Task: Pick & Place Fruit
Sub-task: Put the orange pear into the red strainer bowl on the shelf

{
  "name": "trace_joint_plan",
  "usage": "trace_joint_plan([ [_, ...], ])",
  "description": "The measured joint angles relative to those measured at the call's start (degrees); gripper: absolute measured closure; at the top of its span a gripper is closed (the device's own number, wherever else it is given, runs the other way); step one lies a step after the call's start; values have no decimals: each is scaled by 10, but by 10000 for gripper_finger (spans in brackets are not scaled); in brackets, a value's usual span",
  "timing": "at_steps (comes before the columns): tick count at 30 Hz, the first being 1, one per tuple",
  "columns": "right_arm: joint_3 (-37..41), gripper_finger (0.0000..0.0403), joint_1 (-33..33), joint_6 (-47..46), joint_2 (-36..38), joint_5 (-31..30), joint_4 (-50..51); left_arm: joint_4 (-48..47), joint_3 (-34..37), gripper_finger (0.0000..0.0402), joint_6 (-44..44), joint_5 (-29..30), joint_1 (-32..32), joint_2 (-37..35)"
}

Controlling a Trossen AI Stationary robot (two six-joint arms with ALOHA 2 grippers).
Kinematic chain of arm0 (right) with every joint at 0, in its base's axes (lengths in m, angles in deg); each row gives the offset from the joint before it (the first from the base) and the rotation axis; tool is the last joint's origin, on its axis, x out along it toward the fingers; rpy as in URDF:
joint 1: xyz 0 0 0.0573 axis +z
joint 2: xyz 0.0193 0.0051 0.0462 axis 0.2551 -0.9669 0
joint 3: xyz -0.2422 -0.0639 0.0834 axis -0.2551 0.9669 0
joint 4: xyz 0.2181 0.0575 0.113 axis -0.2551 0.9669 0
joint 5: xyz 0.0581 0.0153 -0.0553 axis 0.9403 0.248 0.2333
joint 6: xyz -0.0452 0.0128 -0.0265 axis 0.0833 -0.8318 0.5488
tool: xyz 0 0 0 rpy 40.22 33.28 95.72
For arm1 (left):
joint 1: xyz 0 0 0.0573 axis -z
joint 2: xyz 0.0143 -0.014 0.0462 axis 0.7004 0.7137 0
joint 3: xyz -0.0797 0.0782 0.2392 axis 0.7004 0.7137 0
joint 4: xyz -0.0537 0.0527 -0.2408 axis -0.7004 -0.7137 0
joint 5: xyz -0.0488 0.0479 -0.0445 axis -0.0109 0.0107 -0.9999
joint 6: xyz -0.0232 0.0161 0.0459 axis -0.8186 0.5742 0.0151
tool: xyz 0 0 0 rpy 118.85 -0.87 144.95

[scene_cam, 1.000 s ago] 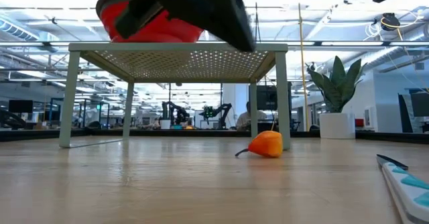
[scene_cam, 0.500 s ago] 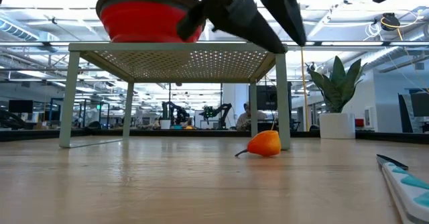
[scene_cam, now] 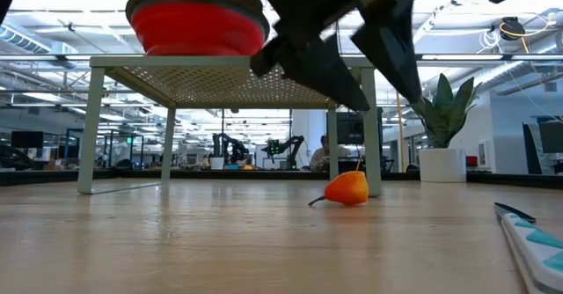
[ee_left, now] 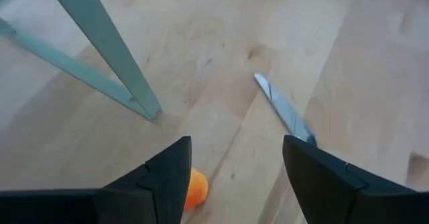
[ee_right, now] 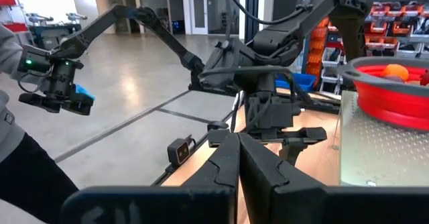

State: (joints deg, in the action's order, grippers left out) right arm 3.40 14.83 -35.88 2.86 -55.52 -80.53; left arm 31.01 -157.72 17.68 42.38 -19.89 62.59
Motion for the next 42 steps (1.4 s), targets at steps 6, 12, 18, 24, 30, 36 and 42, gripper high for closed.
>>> trace_joint_plan([
  [6,0,403,0,0,0,0,9,-2,0,186,-3,3,4,19],
  [12,0,403,0,0,0,0,10,-16,0,215,0,30,2,37],
  [18,0,403,0,0,0,0,14,-28,11,236,-2,32,-1,39],
  [24,0,403,0,0,0,0,14,-7,29,242,-29,18,-2,49],
  [30,0,403,0,0,0,0,13,-12,33,243,-31,16,-2,57],
  [36,0,403,0,0,0,0,13,-10,33,243,-30,20,-2,57],
  [42,0,403,0,0,0,0,13,-10,33,243,-15,20,-2,57],
])
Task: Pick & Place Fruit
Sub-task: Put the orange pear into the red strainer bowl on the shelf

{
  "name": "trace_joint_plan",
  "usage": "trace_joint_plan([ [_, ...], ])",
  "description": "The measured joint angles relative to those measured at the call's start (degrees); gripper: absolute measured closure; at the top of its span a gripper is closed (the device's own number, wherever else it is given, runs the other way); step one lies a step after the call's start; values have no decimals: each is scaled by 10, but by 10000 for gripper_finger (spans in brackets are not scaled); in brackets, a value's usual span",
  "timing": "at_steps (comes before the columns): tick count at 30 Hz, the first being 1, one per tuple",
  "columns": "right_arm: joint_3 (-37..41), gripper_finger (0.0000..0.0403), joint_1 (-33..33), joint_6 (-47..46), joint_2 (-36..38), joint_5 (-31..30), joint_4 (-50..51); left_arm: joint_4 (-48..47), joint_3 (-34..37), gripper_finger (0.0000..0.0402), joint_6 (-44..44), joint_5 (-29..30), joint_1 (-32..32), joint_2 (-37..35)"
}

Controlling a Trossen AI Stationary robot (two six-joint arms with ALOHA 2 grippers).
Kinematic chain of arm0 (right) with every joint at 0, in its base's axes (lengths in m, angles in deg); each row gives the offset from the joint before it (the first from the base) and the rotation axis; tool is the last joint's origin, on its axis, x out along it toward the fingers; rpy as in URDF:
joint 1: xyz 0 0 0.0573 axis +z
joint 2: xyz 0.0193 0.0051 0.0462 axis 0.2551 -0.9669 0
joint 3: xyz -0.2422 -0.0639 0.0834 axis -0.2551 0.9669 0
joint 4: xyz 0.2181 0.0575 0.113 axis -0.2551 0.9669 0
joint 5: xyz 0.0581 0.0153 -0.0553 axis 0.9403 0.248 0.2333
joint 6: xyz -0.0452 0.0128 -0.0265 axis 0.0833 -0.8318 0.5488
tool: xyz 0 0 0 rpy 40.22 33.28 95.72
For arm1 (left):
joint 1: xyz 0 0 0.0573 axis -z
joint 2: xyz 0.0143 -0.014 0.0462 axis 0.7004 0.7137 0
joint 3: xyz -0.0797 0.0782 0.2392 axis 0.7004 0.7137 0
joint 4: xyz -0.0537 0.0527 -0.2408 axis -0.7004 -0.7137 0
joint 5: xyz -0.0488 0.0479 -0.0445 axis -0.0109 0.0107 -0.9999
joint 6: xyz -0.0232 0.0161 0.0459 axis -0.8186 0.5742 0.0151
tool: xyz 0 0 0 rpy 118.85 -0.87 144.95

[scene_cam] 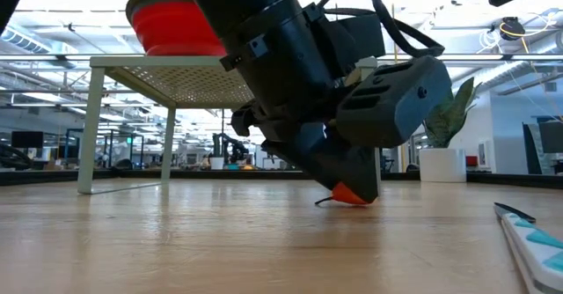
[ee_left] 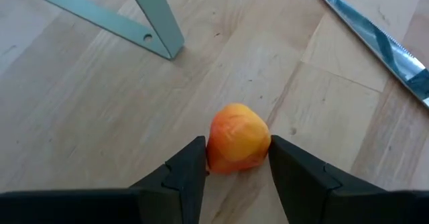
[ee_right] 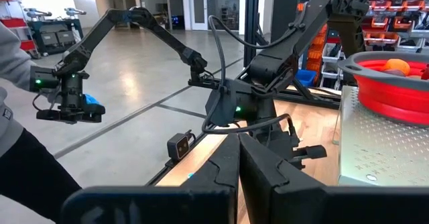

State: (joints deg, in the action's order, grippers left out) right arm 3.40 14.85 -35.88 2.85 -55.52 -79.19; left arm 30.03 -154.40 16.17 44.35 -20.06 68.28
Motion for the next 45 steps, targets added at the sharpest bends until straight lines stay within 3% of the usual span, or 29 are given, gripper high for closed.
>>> trace_joint_plan([
  [15,0,403,0,-15,0,0,0,0,0,247,-40,-4,0,0],
  [24,0,403,0,-15,0,0,0,5,-4,317,-56,-20,3,0],
  [40,0,403,0,-15,0,0,0,31,-4,316,-115,-18,22,-24],
  [45,0,403,0,-15,0,0,0,33,-4,315,-115,12,33,-53],
])
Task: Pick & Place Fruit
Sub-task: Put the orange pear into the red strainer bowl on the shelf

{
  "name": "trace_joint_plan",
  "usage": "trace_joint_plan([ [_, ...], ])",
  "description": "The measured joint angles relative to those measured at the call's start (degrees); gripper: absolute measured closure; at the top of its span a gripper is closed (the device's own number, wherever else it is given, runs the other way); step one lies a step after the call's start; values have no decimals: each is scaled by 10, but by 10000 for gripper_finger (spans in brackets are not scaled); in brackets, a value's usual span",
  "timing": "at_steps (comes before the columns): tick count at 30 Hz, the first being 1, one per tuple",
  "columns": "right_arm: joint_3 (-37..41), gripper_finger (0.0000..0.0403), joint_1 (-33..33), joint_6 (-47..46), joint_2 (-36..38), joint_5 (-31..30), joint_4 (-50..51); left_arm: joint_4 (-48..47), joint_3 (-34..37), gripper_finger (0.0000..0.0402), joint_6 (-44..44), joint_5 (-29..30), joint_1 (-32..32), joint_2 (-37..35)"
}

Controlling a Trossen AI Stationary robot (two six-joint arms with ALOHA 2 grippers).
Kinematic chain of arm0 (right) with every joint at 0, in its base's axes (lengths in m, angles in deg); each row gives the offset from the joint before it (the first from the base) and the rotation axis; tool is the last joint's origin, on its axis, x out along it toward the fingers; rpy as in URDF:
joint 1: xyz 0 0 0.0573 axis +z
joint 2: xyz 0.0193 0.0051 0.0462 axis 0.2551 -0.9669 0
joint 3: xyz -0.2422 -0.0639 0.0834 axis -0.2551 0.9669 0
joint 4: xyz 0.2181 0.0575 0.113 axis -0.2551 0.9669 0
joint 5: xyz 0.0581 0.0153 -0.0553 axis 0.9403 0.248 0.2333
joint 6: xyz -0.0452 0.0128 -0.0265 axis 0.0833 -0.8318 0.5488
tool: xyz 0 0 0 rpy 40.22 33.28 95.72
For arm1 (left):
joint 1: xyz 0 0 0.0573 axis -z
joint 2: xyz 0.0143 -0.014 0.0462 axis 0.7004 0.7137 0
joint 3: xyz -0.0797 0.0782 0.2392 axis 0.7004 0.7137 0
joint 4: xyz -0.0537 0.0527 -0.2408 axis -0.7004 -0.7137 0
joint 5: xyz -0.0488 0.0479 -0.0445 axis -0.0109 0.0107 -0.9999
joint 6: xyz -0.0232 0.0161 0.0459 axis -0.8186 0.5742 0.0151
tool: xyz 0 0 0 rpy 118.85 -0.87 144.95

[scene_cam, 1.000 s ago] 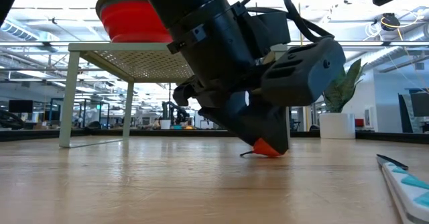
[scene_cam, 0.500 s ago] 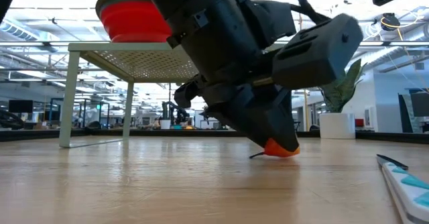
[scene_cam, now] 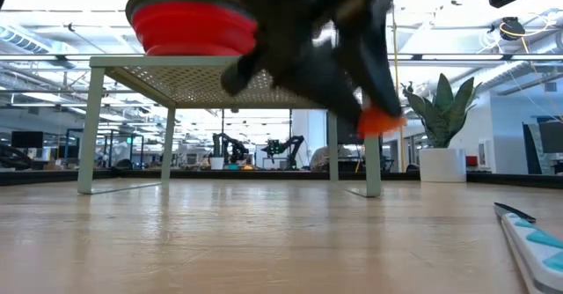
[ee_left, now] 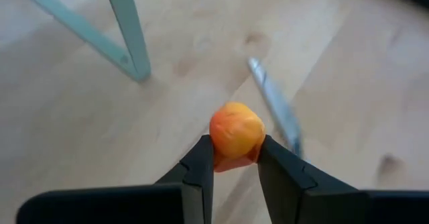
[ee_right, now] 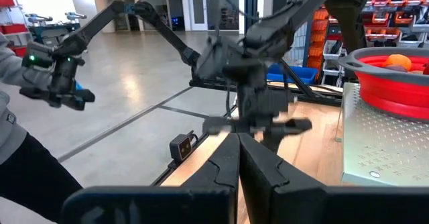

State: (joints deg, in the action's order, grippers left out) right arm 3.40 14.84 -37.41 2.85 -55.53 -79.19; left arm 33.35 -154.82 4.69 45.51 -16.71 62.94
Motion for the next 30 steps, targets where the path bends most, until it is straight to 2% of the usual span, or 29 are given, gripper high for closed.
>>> trace_joint_plan([
  [6,0,403,0,0,0,0,0,2,0,315,9,5,15,-52],
  [14,0,403,0,0,0,0,0,14,0,314,64,17,35,-119],
  [19,0,403,0,1,0,0,0,19,0,314,120,77,51,-161],
  [30,0,403,0,2,0,0,0,23,0,314,264,249,82,-230],
])
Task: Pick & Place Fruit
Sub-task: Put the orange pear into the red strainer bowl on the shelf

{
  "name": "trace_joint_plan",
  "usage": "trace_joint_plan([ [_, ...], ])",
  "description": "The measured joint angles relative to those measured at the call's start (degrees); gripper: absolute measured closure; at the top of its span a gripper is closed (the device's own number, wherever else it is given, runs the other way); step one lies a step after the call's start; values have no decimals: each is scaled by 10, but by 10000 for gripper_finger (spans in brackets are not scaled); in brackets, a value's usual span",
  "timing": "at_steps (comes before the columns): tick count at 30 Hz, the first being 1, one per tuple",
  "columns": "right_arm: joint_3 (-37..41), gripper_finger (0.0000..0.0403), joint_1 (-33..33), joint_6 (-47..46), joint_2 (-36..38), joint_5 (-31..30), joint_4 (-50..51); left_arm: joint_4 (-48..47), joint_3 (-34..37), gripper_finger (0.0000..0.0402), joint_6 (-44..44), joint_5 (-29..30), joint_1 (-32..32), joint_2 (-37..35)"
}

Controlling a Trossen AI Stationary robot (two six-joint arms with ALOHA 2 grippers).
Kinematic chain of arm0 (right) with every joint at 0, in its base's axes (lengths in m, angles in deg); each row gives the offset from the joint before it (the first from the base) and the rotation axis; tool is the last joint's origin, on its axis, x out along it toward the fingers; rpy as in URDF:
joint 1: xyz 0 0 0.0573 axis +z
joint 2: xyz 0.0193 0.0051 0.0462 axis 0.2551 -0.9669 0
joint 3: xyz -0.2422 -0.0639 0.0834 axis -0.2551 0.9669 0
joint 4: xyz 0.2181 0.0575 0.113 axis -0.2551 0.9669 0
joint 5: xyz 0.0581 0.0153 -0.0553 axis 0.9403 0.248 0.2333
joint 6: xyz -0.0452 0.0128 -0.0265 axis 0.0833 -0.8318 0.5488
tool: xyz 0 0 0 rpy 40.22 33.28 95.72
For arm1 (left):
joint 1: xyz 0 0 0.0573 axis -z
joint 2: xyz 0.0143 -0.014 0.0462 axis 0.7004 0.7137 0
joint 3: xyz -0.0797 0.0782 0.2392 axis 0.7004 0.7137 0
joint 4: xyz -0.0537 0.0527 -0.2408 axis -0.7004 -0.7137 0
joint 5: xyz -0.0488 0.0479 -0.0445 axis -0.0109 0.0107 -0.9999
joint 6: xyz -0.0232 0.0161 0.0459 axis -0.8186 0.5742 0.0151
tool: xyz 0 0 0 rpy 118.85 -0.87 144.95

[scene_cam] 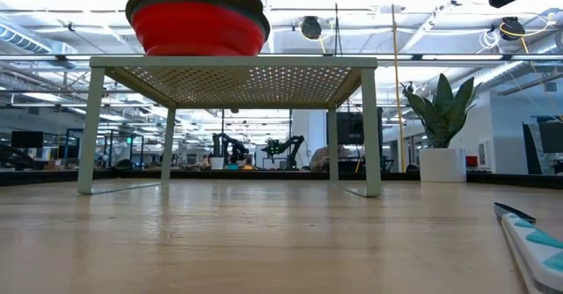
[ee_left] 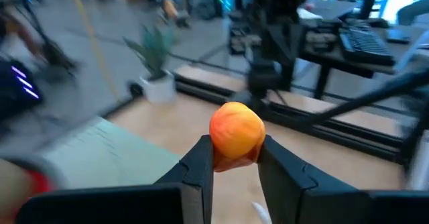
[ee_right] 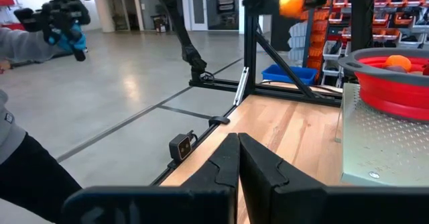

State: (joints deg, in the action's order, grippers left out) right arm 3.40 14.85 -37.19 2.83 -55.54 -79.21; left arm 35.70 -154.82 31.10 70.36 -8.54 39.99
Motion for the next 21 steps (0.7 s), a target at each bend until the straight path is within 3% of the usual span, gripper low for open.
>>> trace_joint_plan([
  [11,0,403,0,20,0,0,0,-62,0,314,175,229,13,-25],
  [16,0,403,0,32,0,-2,0,-125,0,314,190,239,-10,-28],
  [21,0,403,0,33,0,-28,0,-214,0,314,154,167,-46,-30],
])
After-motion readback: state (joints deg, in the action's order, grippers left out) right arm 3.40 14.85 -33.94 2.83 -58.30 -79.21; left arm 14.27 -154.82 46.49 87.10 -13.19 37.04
